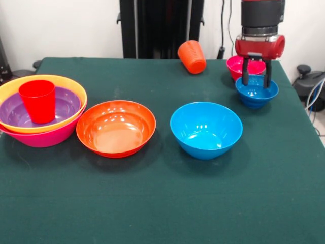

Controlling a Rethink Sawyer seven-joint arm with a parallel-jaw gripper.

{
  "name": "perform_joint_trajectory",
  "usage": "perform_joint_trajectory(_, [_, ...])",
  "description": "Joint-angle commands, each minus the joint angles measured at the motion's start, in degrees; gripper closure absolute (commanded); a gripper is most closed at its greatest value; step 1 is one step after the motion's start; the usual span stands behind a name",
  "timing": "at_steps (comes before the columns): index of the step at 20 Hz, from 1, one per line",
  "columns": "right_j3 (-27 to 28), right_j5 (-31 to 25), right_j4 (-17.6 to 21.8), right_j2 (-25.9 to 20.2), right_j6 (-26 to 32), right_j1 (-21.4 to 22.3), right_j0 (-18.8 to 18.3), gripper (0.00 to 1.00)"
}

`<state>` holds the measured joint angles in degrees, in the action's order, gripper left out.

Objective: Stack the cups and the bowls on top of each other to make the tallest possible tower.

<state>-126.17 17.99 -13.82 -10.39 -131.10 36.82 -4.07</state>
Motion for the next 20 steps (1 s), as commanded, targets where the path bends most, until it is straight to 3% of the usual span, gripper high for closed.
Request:
perform_joint_trajectory(1, [-1.15,5.68,3.41,-0.81,-11.51,-7.94,-0.33,0.0])
perform_joint_trajectory(10, [-0.52,8.73,3.88,-0.72,-11.84,-10.3,0.04,0.0])
perform_joint_trajectory(14, [-1.29,7.9,3.79,-0.76,-11.31,-9.25,-0.24,0.0])
perform_joint_trajectory(20, [-1.99,8.5,7.11,-0.46,-10.19,-9.93,-2.36,0.0])
